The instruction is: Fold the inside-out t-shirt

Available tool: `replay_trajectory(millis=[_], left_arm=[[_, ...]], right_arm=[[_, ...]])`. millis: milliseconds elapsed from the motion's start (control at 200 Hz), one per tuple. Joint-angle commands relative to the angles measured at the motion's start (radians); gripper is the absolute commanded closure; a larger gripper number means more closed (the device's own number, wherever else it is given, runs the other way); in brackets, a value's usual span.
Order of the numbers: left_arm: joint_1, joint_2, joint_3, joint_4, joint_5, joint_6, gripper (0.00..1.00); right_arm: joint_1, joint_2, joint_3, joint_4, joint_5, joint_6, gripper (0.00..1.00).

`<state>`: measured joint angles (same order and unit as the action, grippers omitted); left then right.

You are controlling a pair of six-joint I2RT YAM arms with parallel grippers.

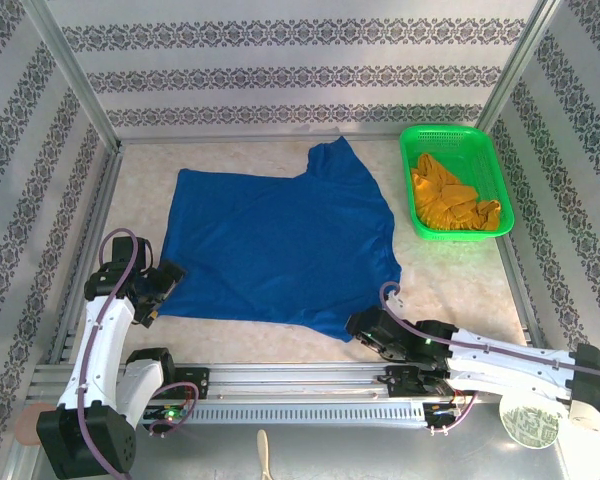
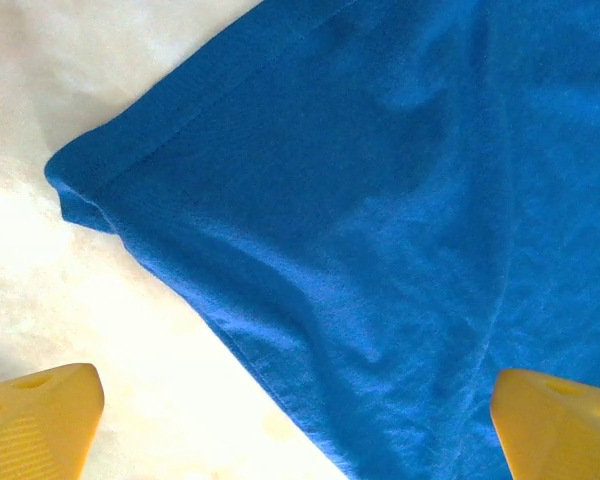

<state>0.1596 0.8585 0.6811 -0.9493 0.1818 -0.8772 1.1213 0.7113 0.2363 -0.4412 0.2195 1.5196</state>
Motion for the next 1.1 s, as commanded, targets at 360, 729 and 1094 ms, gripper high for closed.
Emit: replay_trajectory(millis=[360, 729, 1094], left_arm=[[0.014, 0.006, 0.0, -0.021, -0.022, -0.026, 0.01], [0.022, 0.043, -0.014, -0.046, -0.102, -0.143, 0.01], [0.085, 0.135, -0.063, 0.062, -0.065, -0.211, 0.18]], right_arm=[[0.001, 0.075, 0.014, 0.101, -0.029, 0.01, 0.88], [0.01, -0.05, 0.037, 0.001, -0.012, 0.029, 1.0], [0.009, -0.103, 0.027, -0.01, 0.013, 0.026, 1.0]])
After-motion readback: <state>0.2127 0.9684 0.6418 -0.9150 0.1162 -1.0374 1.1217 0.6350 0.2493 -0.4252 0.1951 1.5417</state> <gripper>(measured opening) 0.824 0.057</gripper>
